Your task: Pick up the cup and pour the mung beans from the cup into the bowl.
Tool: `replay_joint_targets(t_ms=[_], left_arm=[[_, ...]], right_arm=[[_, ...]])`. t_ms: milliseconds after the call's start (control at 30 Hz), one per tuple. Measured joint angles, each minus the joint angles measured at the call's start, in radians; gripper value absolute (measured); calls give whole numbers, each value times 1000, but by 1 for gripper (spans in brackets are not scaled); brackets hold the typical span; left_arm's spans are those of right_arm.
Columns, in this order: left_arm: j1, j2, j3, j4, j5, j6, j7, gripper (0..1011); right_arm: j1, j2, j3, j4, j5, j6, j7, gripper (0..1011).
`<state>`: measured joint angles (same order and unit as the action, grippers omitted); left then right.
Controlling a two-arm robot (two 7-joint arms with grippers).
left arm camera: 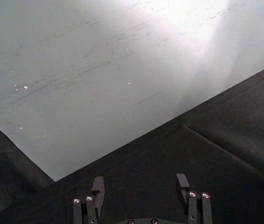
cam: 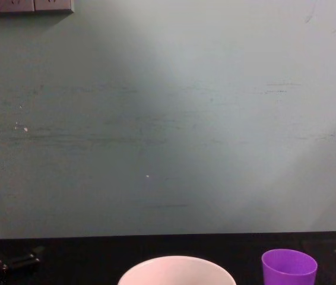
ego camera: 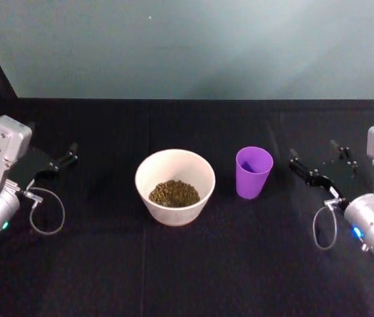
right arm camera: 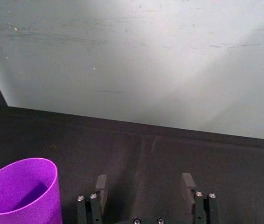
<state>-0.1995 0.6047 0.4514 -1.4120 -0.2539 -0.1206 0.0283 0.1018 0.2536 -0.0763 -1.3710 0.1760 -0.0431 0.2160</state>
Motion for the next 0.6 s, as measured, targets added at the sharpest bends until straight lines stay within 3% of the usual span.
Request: replay_joint_targets(t_ms=[600], left_arm=[[0,0,0,0,0,0,0,1000]], right_arm=[[1,1,-2,-4,-1,0,0,1003]])
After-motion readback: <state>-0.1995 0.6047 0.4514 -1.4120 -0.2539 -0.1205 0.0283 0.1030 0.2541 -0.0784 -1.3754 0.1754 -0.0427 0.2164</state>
